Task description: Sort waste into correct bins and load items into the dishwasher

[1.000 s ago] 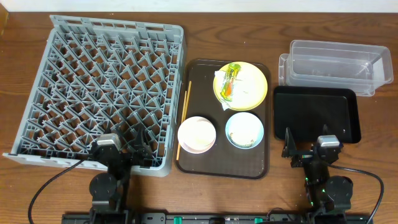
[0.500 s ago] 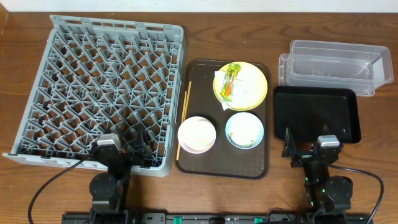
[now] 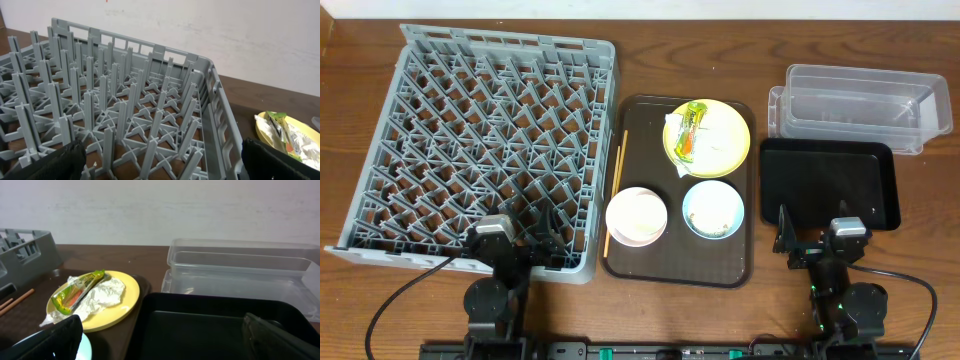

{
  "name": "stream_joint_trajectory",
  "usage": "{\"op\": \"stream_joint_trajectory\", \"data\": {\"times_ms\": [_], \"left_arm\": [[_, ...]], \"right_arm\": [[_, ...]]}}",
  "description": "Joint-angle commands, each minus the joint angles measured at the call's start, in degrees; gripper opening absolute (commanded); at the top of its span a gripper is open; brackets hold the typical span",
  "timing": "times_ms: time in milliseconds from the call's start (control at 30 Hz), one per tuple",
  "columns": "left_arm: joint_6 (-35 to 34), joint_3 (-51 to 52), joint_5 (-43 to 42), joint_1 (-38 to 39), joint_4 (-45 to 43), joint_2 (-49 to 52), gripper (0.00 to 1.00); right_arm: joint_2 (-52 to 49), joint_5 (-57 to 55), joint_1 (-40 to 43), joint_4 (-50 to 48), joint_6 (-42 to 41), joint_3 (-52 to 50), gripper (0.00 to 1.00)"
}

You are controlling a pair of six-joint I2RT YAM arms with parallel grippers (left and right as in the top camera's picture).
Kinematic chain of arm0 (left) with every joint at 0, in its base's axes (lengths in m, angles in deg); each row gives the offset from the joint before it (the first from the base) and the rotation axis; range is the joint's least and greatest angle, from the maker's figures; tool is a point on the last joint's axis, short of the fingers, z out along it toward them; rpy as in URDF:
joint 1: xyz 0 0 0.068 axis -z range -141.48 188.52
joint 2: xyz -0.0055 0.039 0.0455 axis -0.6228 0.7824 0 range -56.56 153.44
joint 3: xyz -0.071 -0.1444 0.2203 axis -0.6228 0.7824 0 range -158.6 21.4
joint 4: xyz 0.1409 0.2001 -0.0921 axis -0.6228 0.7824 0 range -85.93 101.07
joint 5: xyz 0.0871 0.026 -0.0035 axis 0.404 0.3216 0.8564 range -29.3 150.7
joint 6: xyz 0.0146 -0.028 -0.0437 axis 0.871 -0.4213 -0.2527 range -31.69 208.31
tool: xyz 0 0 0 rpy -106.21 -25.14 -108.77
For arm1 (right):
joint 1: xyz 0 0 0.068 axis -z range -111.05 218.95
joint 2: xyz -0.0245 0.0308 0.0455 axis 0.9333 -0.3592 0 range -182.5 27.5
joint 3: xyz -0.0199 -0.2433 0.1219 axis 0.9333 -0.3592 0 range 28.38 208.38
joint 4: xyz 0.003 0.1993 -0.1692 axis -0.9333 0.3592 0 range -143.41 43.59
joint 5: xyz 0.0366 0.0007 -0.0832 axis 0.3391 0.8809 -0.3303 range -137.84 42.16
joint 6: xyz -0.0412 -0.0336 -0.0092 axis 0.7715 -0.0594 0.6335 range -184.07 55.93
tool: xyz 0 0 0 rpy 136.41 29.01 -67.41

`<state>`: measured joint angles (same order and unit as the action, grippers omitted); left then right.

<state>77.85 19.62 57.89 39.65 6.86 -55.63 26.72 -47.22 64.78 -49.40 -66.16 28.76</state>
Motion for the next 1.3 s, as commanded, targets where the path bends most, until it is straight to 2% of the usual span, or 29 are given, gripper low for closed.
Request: {"op": "stream_joint_trajectory", "data": {"times_ms": [0, 333, 500, 700, 900, 933, 1133, 1167, 1267], "left_arm": [[0.92, 1.55, 0.5, -0.31, 1.03, 0.11, 0.99], [0.92, 1.55, 0.5, -0.31, 0.96, 0.11, 0.99], [0.66, 0.98, 0.48, -0.31, 1.03, 0.11, 0.99], [0.07, -6.62, -0.35, -0.31, 5.51, 2.47, 0.99], [0.33, -17.55, -0.31, -0.31, 15.93, 10.49, 0.99], [0.33, -21.49, -0.07, -0.31, 19.12, 14.49, 0.99], [0.31, -32.22, -0.15, -0.31, 28.94, 28.52, 0.99], [0.31, -35.93, -0.15, -0.31, 32.28, 33.11, 0.99], [0.31, -41.59, -0.13, -0.31, 37.24, 39.41, 0.99]], "right_arm": [[0.15, -0.17, -0.04, 0.28, 0.46, -0.07, 0.99], [0.15, 0.76, -0.04, 0.0, 0.2, -0.07, 0.99], [0.13, 0.92, -0.02, -0.92, -3.67, 0.98, 0.99], [-3.45, 1.84, -0.02, 1.49, -3.67, 6.29, 0.99], [-15.93, 4.66, -0.02, 3.91, -3.65, 14.34, 0.99], [-21.66, 5.92, -0.02, 4.44, -3.61, 18.05, 0.99], [-41.24, 14.58, -0.04, 7.63, -0.55, 32.61, 0.99], [-47.34, 18.27, -0.04, 9.81, 0.48, 37.83, 0.99], [-56.98, 21.62, -0.04, 14.71, 0.48, 46.8, 0.99]]}}
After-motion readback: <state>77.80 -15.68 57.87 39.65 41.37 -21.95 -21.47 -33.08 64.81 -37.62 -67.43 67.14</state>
